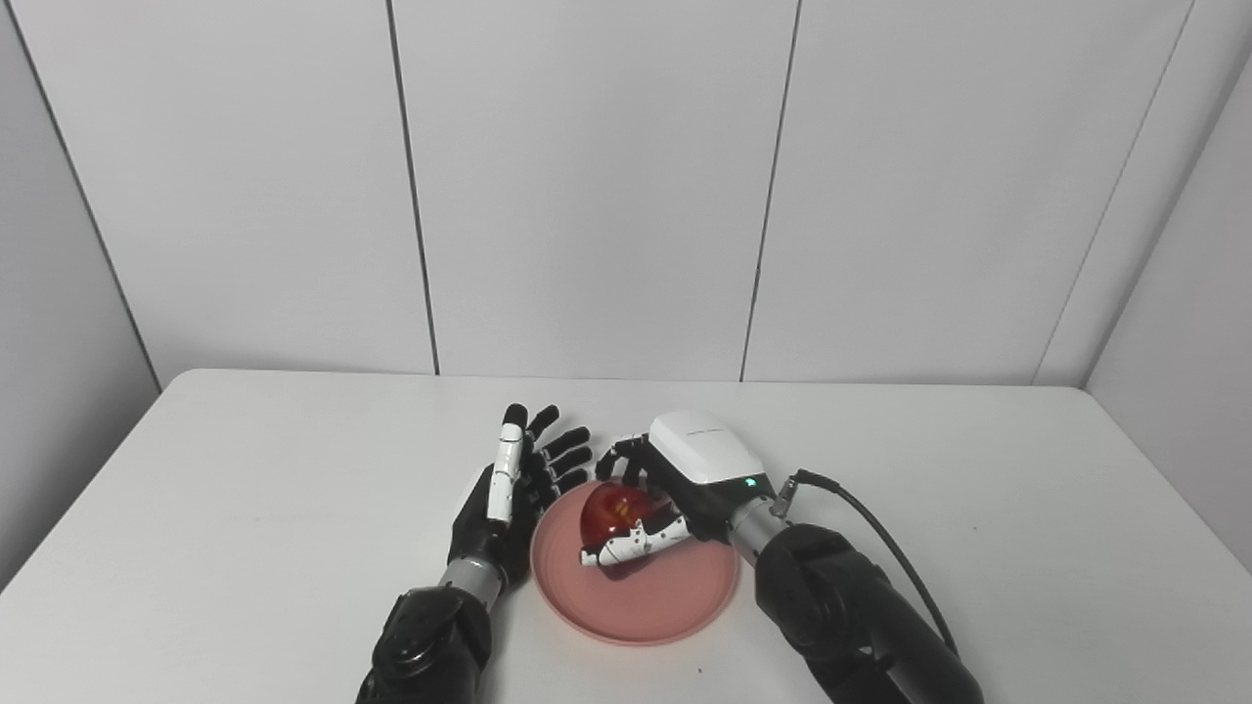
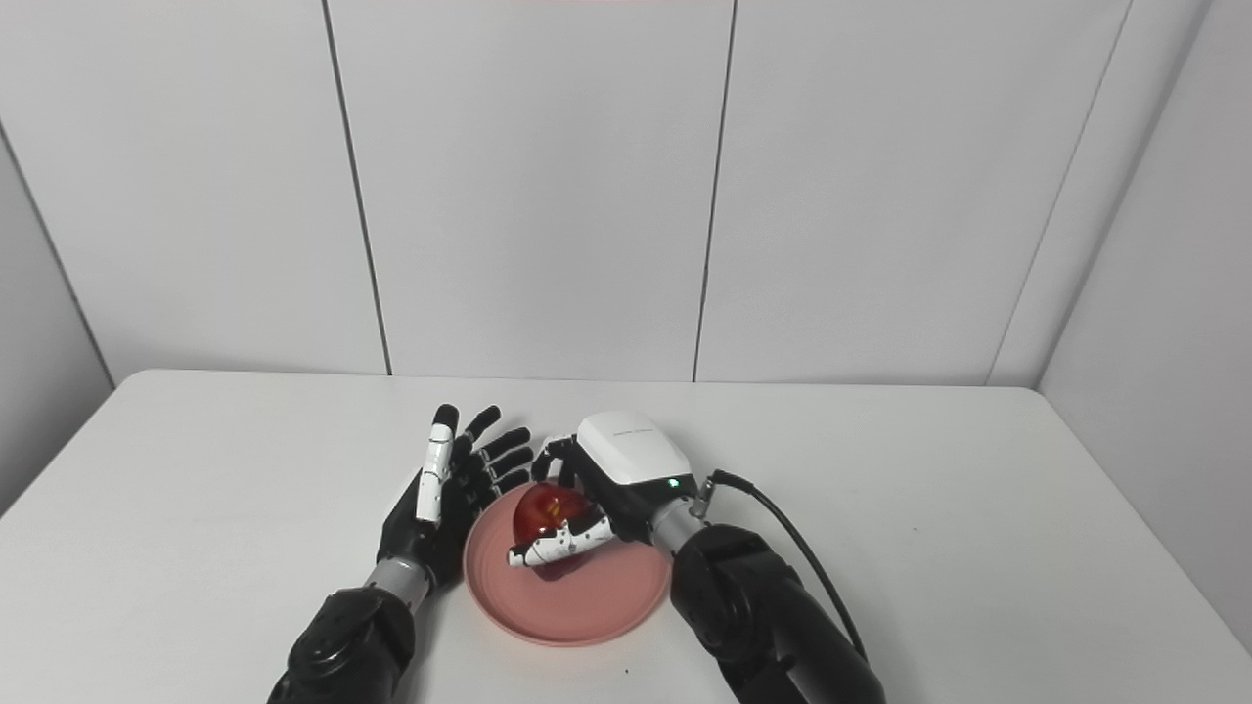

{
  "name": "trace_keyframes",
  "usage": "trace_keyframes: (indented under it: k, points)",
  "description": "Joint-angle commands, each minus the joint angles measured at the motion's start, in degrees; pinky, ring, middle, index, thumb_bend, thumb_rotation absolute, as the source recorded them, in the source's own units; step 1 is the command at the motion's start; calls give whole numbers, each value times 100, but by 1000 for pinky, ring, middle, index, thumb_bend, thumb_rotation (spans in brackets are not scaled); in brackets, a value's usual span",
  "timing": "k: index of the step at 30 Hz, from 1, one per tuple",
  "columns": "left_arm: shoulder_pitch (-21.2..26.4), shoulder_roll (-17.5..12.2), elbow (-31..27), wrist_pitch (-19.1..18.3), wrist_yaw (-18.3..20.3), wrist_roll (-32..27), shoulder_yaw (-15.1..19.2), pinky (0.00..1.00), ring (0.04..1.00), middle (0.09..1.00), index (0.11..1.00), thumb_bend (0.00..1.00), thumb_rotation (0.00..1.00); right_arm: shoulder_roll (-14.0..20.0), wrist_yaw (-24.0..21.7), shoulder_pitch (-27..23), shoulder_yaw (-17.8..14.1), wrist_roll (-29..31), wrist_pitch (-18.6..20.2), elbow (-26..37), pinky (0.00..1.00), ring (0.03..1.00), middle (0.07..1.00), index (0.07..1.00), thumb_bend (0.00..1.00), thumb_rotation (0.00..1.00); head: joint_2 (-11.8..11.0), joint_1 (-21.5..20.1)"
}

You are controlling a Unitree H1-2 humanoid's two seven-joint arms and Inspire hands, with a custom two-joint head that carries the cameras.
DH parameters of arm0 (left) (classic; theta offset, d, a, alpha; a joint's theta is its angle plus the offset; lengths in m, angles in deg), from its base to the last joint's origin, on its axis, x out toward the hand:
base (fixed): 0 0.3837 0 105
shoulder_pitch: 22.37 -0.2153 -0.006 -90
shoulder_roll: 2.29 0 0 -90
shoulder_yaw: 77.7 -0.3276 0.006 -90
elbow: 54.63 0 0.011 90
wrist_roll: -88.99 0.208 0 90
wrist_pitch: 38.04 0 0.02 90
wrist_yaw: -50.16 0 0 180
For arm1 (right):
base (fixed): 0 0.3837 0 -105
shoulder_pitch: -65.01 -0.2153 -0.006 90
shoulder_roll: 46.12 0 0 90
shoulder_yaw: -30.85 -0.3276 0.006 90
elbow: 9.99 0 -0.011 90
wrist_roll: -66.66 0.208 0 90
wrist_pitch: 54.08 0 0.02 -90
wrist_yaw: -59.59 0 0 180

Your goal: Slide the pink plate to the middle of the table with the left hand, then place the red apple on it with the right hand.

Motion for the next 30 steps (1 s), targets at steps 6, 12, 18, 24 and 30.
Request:
trace_keyframes:
  k: [6,12,18,24,30]
  points:
    - [-301,15,362,-415,-149,79,-6,841,840,824,927,666,976,15,7,-242,-130,-24,69,203,561,663,726,736,1000,717,5,-2]
    - [-318,11,332,-416,-130,76,-15,843,838,821,923,666,976,8,4,-240,-165,-9,48,212,552,664,733,756,1000,743,10,-7]
    - [-331,10,295,-425,-141,106,-43,837,836,821,931,652,990,-9,127,-230,-214,36,-58,195,560,685,761,787,1000,766,9,-5]
    - [-323,-3,344,-319,-115,101,-40,854,836,818,914,659,971,-65,375,-205,-366,285,-197,173,619,734,793,807,1000,836,9,-5]
    - [-354,33,305,-77,-280,263,-63,877,864,843,930,654,973,-331,437,-105,-851,1191,-101,166,614,747,821,840,1000,974,11,-2]
